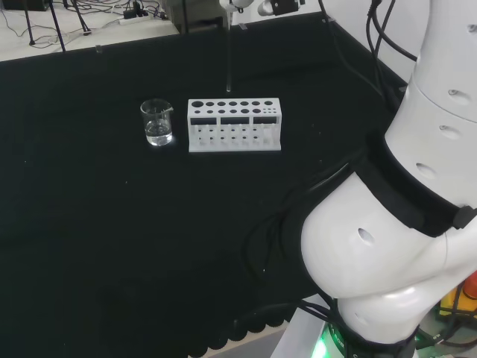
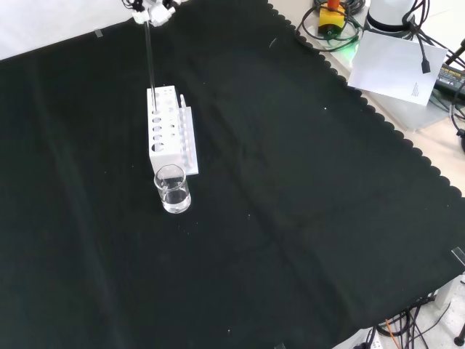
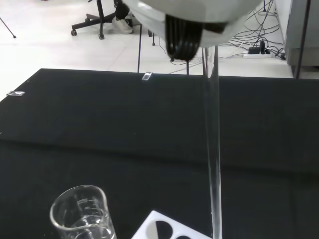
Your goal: Put the glass rod back on the white test tube rack.
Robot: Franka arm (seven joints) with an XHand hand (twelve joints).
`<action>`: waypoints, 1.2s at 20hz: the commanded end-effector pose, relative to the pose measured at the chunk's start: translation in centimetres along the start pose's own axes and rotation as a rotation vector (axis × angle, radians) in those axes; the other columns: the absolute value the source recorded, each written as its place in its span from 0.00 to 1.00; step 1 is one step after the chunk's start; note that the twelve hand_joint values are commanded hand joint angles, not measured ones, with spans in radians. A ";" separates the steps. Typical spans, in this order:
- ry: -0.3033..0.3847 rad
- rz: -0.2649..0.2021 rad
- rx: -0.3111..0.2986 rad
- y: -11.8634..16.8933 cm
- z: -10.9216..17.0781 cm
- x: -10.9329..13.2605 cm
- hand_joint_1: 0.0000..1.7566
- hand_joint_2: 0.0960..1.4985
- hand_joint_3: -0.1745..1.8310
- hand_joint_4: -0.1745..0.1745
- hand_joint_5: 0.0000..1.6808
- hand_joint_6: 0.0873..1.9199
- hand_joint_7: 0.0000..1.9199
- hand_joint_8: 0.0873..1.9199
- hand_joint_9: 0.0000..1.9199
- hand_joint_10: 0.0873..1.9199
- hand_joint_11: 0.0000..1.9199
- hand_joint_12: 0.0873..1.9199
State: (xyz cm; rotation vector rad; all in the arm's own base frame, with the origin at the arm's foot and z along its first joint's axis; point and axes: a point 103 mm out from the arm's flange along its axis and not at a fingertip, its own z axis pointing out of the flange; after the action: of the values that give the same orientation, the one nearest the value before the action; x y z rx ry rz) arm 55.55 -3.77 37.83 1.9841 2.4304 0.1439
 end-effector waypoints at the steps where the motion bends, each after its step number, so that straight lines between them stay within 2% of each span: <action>1: 0.003 -0.015 0.005 0.4 0.4 1.4 0.75 0.46 0.36 0.00 0.72 0.20 0.65 0.47 0.86 0.38 0.72 0.53; 12: 0.009 -0.041 0.021 1.4 1.7 3.1 0.75 0.46 0.36 0.00 0.72 0.20 0.65 0.47 0.86 0.38 0.72 0.53; 24: 0.011 -0.042 0.034 2.1 2.2 3.4 0.75 0.46 0.36 0.00 0.72 0.20 0.65 0.47 0.86 0.38 0.72 0.53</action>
State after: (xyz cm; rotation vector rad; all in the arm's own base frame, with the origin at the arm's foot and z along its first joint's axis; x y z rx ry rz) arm 56.67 -0.11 36.40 1.9445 2.4904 0.1286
